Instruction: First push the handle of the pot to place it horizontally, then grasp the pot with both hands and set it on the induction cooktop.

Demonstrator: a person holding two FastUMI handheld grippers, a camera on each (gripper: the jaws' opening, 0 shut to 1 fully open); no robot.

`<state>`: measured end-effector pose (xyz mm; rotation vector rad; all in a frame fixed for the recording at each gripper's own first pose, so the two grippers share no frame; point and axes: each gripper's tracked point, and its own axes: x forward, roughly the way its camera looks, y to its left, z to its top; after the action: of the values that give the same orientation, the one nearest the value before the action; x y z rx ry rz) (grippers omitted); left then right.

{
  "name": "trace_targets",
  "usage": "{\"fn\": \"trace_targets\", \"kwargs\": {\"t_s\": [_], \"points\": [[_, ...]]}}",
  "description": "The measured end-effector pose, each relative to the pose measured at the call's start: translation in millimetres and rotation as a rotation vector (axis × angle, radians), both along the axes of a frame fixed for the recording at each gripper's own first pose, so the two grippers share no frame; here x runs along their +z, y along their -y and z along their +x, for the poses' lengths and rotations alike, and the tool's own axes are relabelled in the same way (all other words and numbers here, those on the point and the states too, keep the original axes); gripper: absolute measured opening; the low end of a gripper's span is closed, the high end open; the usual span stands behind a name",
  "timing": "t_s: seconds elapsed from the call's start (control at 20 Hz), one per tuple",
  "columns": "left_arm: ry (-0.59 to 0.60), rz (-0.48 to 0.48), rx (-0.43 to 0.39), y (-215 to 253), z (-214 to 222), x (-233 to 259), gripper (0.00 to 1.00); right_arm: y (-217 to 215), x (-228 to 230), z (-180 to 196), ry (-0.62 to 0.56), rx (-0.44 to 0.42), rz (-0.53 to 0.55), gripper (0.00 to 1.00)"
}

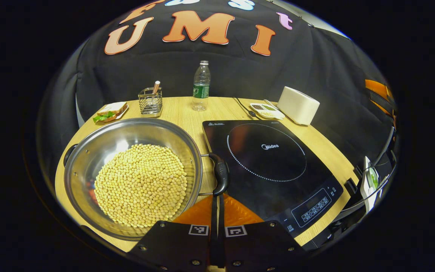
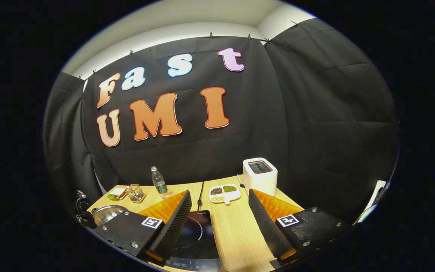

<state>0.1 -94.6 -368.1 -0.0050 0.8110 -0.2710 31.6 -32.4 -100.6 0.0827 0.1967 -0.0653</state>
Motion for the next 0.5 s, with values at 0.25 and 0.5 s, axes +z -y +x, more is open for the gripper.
{"fn": "trace_targets", "kwargs": {"t_s": [0.25, 0.5], "points": [[-0.001, -0.014, -0.011, 3, 12, -2, 0.0, -1, -8, 3, -0.014, -0.009, -0.007, 0.94], [-0.001, -0.044, -0.012, 5, 19, 0, 0.01, -10, -11, 5, -0.021, -0.013, -0.021, 0.94]]}}
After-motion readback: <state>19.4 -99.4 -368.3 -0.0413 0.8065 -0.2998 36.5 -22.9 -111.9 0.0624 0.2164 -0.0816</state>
